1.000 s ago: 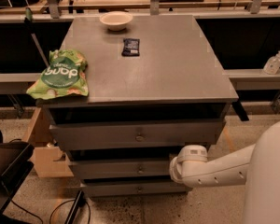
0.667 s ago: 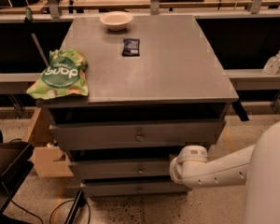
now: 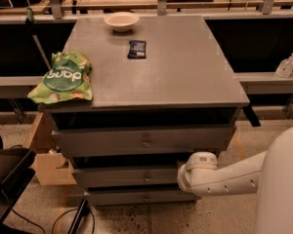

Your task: Open middle drawer

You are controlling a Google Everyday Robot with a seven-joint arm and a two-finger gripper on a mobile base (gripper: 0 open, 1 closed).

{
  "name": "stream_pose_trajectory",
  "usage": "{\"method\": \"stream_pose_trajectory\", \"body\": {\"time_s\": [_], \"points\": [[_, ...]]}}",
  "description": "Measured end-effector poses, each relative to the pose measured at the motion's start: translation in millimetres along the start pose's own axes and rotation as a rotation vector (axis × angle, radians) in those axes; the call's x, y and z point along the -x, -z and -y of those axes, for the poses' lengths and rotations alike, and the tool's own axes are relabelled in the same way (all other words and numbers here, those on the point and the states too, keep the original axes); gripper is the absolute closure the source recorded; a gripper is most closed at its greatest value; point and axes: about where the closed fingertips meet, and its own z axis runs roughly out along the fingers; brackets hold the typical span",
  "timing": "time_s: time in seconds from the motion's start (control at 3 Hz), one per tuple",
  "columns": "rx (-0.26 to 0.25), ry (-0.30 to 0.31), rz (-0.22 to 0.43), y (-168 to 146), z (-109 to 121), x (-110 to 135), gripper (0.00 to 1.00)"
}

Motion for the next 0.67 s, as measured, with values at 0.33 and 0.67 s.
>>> {"method": "stream_pose_trajectory", "body": {"time_s": [0.33,0.67], "points": [[0.000,0.000,0.000,0.1,0.0,0.0,1.00],[0.000,0.000,0.000,0.2,0.0,0.0,1.00]]}}
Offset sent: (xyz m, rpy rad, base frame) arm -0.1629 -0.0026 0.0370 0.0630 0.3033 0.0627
